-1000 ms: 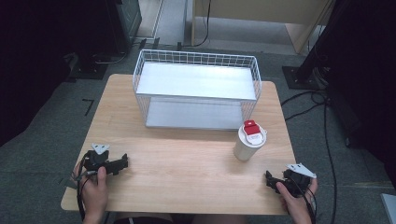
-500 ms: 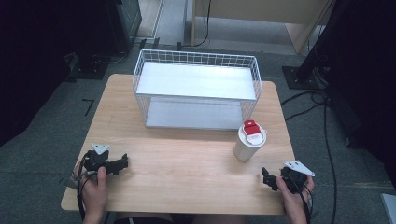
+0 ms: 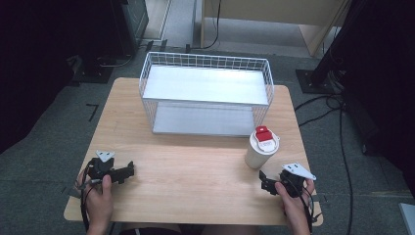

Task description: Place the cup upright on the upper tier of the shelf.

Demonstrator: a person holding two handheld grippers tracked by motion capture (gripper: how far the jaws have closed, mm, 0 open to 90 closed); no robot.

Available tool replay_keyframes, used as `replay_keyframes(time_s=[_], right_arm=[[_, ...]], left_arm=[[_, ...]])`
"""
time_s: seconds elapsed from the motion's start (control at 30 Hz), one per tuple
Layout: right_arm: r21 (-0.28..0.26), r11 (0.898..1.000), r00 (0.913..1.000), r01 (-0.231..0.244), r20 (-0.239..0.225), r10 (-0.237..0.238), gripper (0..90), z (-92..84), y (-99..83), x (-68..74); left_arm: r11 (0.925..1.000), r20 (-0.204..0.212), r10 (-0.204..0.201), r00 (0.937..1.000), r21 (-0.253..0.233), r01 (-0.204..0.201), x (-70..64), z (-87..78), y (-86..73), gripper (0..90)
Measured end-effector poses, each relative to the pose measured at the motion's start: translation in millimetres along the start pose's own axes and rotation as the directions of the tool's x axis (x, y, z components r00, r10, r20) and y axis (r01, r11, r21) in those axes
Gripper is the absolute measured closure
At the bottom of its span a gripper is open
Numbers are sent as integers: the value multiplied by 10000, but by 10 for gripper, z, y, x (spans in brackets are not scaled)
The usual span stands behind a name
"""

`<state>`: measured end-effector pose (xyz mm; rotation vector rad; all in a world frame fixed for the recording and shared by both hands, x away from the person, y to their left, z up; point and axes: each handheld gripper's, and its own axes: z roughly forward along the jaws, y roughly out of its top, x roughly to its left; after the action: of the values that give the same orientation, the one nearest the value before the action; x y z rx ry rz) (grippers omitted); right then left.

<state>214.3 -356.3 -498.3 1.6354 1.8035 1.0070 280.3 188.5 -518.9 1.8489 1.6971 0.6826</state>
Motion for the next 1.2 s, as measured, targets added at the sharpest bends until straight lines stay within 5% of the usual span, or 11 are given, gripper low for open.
replay_keyframes(time_s=[1.2], right_arm=[[-1554, 9870, 9990, -420, -192, 395, 77, 327, 439, 316]], left_arm=[[10000, 5, -23, 10000, -2, 23, -2, 0, 0, 0]])
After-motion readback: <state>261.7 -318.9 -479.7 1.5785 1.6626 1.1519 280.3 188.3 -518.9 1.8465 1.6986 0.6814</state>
